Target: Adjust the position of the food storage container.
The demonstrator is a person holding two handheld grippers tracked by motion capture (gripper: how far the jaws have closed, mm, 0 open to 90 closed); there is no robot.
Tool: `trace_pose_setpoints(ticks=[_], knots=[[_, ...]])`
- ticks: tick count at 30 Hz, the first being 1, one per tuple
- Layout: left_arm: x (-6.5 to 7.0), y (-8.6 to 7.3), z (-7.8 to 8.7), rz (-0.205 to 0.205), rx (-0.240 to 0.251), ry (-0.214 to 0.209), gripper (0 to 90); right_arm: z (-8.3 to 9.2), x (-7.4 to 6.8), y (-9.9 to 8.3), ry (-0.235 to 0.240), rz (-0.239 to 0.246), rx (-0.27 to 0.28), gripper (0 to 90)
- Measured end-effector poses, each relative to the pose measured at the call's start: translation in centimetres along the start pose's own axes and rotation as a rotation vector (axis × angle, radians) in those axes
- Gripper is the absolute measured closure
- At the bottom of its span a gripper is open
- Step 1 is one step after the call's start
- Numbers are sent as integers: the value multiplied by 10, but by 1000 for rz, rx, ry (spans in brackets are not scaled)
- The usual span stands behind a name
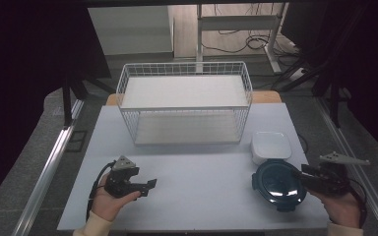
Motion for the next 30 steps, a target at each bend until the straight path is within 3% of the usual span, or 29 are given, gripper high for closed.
trace_pose_setpoints(ticks=[8,15,20,24,30], knots=[[-2,-3,-2,-6,-16,0,206,10,31,-13,-110,-23,-47,631],[-2,-5,-3,-9,-26,2,206,5,46,-26,-135,-38,-88,715],[-4,-6,-4,-7,-29,6,205,-1,51,-35,-162,-29,-137,804],[-5,-7,-5,-3,-34,13,206,-7,50,-40,-155,-16,-170,878],[-1,-8,-8,-15,-45,5,205,-17,45,-46,-134,11,-209,891]])
Point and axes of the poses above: each handheld gripper's, and its own axes: z roughly backward along the jaws, y roughly out of its top, x roughly to its right, the point moved 8 cm from there along -z, roughly forward along the jaws, and after that the axes turned 4 degrees about x, right-handed, at the moved point
